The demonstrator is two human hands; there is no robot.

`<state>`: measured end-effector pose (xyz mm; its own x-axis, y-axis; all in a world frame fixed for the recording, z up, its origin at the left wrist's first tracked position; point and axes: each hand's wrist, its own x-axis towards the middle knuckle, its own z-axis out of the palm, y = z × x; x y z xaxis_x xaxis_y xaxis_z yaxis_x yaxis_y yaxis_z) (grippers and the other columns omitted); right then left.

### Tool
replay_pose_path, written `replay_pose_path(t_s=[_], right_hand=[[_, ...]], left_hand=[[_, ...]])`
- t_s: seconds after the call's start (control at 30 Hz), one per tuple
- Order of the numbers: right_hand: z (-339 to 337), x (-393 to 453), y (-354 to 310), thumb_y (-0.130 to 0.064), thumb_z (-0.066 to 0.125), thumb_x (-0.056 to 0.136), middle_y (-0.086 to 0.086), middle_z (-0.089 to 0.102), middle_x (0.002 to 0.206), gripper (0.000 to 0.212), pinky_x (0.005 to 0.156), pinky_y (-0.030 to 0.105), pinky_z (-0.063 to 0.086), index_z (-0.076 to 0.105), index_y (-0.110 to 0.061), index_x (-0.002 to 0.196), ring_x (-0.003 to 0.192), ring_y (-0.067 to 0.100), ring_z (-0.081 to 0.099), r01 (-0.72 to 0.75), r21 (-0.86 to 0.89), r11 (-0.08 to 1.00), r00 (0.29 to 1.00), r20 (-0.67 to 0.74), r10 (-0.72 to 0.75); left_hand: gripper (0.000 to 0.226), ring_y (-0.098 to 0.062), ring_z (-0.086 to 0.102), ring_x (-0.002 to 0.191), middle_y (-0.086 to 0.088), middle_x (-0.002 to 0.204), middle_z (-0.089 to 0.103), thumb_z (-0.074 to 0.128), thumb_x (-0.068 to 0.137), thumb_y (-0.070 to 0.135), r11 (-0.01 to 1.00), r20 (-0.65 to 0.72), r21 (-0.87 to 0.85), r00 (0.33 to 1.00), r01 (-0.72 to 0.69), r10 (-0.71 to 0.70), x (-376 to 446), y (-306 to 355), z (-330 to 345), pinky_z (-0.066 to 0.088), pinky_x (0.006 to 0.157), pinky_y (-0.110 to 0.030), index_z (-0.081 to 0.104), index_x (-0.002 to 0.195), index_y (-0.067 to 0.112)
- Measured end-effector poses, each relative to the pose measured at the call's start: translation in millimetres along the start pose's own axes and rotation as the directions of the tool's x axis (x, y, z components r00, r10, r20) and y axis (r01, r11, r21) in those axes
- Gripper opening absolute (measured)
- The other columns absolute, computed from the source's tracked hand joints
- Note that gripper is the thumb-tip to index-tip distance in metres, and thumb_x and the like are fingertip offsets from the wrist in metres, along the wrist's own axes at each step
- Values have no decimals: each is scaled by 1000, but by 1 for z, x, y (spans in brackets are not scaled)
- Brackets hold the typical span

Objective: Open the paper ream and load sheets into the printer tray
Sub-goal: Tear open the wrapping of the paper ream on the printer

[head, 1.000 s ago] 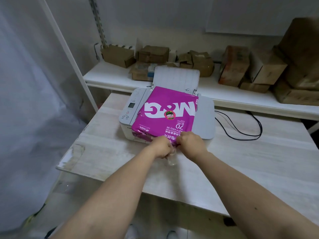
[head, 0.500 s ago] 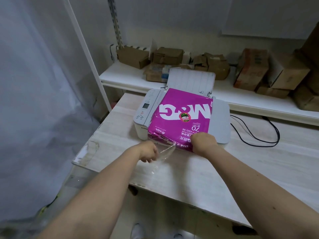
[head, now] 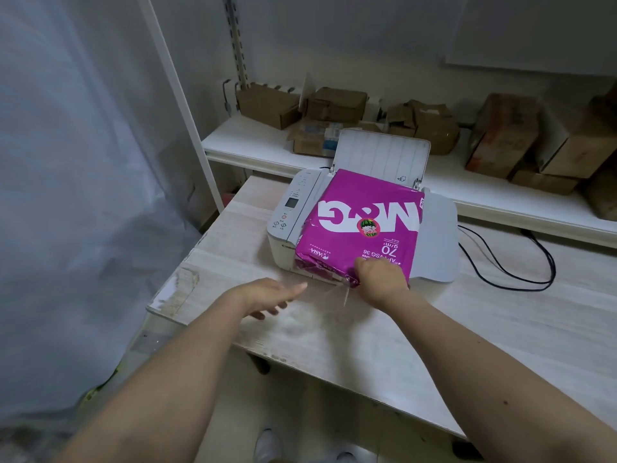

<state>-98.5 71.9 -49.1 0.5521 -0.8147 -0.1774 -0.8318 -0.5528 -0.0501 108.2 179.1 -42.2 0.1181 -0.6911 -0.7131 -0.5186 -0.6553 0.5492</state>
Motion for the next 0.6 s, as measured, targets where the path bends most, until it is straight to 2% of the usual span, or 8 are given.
replay_pose_path(t_s=[0.07, 0.13, 0.2, 0.23, 0.3, 0.4, 0.6], right_hand=[[0, 1, 1, -21, 52, 94, 9, 65, 101, 17, 76, 39, 51, 54, -12, 109, 91, 28, 61, 3, 11, 1000, 1000, 2, -3], [0, 1, 1, -22, 53, 94, 9, 65, 99, 16, 73, 38, 50, 54, -12, 107, 89, 28, 61, 6, 15, 1000, 1000, 5, -6], [0, 1, 1, -22, 54, 93, 9, 65, 100, 16, 74, 38, 51, 54, -12, 105, 90, 28, 61, 10, 15, 1000, 1000, -2, -10], [-1, 1, 1, -22, 54, 92, 9, 66, 100, 16, 74, 38, 51, 54, -12, 105, 90, 27, 61, 9, 20, 1000, 1000, -7, -9], [0, 1, 1, -23, 56, 91, 9, 66, 100, 18, 75, 38, 51, 54, -12, 105, 91, 27, 61, 10, 17, 1000, 1000, -18, -10], [4, 2, 3, -23, 58, 89, 9, 65, 103, 21, 77, 38, 50, 54, -12, 106, 94, 27, 60, 17, 2, 1000, 999, -28, -17], [6, 5, 1, -30, 57, 89, 9, 64, 106, 27, 78, 37, 48, 55, -12, 108, 100, 28, 56, 34, 22, 999, 998, -56, -33]], left_hand=[[68, -17, 53, 118, 3, 126, 58, 51, 79, 69, 990, -133, -76, 985, -120, 109, 4, 15, 6, 42, 99, -32, 61, 124, 18], [55, -17, 58, 111, 1, 117, 65, 58, 81, 60, 970, -183, -75, 959, -232, 215, 11, 38, 19, 44, 91, -30, 69, 111, 15], [47, -22, 60, 82, -8, 85, 67, 63, 79, 54, 965, -193, 19, 946, -260, 259, 23, 57, 37, 42, 71, -29, 68, 79, 8], [44, -22, 53, 66, -9, 68, 58, 66, 79, 49, 968, -204, 39, 946, -249, 252, 28, 63, 46, 36, 62, -29, 59, 63, 9], [44, -16, 37, 52, -2, 54, 41, 71, 79, 33, 970, -215, -27, 949, -243, 232, 39, 66, 60, 29, 54, -28, 44, 50, 16], [45, -14, 37, 52, 1, 52, 40, 75, 76, 16, 953, -234, -154, 947, -260, 220, 48, 63, 69, 35, 59, -25, 42, 46, 19], [39, -16, 46, 57, 3, 51, 48, 73, 75, 14, 960, -310, -88, 923, -265, 226, 57, 56, 65, 41, 65, -26, 48, 46, 20]])
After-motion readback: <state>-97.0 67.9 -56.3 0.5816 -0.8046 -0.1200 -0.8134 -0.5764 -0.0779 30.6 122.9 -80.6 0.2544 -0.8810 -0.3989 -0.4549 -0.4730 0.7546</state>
